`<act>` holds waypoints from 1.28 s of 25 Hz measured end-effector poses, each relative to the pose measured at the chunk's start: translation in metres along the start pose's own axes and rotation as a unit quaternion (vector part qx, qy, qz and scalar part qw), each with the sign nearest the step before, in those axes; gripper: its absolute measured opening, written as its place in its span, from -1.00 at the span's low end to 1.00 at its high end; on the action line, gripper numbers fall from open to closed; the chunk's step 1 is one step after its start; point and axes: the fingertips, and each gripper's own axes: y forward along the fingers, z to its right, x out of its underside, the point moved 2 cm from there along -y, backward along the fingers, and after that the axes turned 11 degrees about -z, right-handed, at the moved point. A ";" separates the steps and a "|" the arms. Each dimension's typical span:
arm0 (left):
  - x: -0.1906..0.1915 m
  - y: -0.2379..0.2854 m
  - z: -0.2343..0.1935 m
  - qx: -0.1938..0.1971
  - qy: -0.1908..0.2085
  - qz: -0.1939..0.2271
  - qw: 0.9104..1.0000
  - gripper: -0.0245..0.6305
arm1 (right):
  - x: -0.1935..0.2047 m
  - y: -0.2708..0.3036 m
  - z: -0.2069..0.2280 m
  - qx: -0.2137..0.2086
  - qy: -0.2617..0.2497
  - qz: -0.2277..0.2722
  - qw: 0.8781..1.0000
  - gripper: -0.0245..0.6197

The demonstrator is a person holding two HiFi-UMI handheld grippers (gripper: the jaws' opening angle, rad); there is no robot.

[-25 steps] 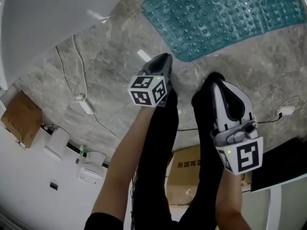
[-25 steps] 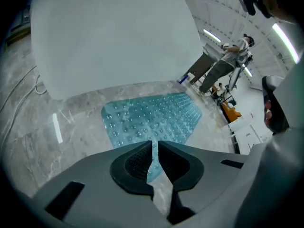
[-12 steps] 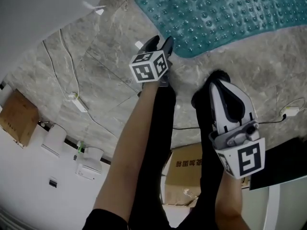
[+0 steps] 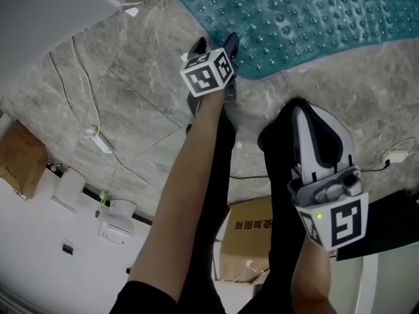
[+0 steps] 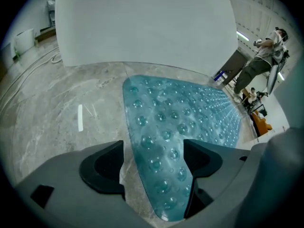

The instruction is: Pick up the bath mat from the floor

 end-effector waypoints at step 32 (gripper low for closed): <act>-0.011 0.013 0.042 0.035 -0.038 -0.008 0.999 -0.50 | -0.011 -0.003 0.020 0.018 0.020 0.017 0.999 -0.89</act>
